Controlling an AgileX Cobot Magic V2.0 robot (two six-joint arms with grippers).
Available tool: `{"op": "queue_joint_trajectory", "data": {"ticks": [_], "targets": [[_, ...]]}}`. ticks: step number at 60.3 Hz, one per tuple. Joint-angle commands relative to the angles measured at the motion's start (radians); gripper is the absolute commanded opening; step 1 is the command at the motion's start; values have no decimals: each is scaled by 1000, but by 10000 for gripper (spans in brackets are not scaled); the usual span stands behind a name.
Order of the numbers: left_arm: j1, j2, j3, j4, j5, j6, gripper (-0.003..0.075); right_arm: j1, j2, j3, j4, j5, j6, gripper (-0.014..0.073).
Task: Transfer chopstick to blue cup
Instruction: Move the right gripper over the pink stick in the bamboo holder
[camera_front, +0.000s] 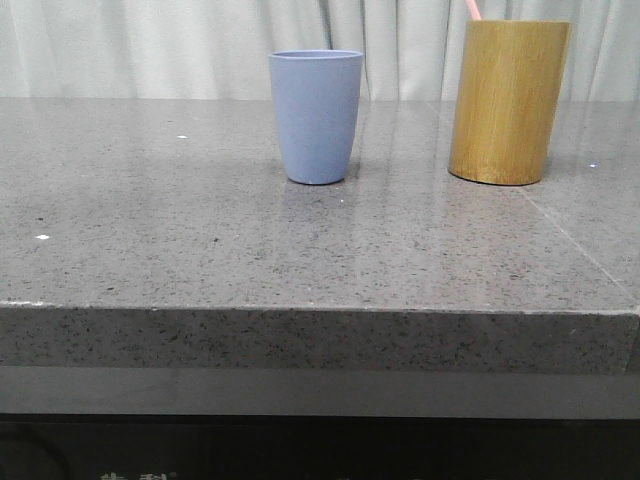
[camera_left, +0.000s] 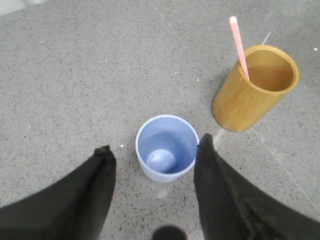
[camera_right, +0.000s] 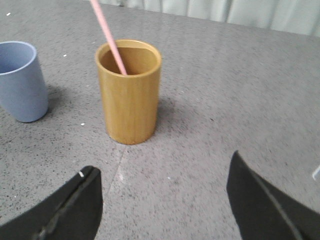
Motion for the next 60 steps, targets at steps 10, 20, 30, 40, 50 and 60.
{"op": "queue_joint_trajectory", "data": {"ticks": [10, 20, 30, 40, 50, 60], "targets": [[-6, -357, 465, -14, -347, 10, 367, 77, 170, -144, 8, -168, -124, 538], [-6, -564, 776, -14, -484, 10, 367, 136, 306, -221, 8, -254, -178, 538], [-6, -740, 984, -14, -536, 10, 367, 194, 444, -321, 8, -315, -178, 538], [-6, -854, 1095, -14, -571, 10, 367, 222, 580, -433, 7, -379, -178, 538], [-6, -908, 1121, -14, -580, 10, 367, 222, 708, -544, 7, -414, -178, 538], [-6, -908, 1121, -14, -588, 10, 367, 222, 824, -649, 7, -414, -178, 538]]}}
